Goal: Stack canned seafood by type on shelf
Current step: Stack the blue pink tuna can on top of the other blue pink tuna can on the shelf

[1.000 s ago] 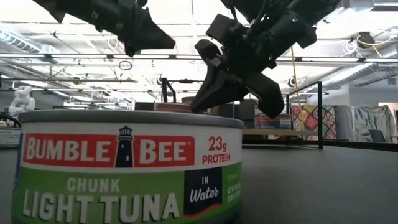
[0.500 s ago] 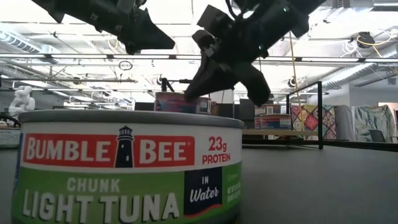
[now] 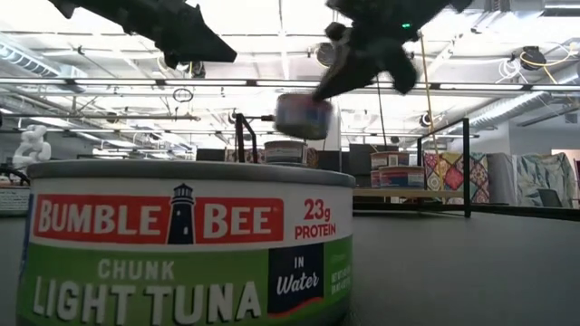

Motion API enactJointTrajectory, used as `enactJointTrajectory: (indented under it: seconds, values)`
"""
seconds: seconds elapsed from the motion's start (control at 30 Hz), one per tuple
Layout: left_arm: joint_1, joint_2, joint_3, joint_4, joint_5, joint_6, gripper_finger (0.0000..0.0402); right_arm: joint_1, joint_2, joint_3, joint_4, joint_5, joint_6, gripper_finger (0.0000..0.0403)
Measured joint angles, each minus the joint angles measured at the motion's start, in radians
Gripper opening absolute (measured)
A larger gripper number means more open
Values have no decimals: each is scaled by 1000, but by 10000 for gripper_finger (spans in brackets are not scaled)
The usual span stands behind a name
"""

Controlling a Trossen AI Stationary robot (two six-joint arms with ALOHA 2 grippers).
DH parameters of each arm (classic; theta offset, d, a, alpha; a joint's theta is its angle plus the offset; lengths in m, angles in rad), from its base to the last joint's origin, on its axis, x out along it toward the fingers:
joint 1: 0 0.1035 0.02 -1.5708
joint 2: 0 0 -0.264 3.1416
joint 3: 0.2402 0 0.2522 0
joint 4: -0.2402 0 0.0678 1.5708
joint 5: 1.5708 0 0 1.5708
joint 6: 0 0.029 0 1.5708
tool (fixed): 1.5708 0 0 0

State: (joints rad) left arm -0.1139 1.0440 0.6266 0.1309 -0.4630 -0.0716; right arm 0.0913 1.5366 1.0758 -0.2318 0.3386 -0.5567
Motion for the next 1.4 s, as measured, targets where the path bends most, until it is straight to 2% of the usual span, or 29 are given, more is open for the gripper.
enactJointTrajectory:
  seconds: [0.23,0.37,0.57,0.8,1.13,1.4]
  values:
    - [0,2,0,-14,0,-1,46,-86,-225,-104,-137,88,59,0]
    - [0,2,0,-9,-1,-1,46,-164,-291,-154,-203,87,78,0]
    - [0,2,0,-11,-6,-24,46,-275,-297,-213,-209,95,51,0]
    - [-5,2,0,-16,-6,-26,46,-350,-297,-241,-228,109,47,0]
    - [-5,2,0,-17,-7,-23,46,-419,-297,-252,-254,111,51,0]
    - [-5,2,0,-19,-7,-20,46,-433,-297,-252,-280,108,74,0]
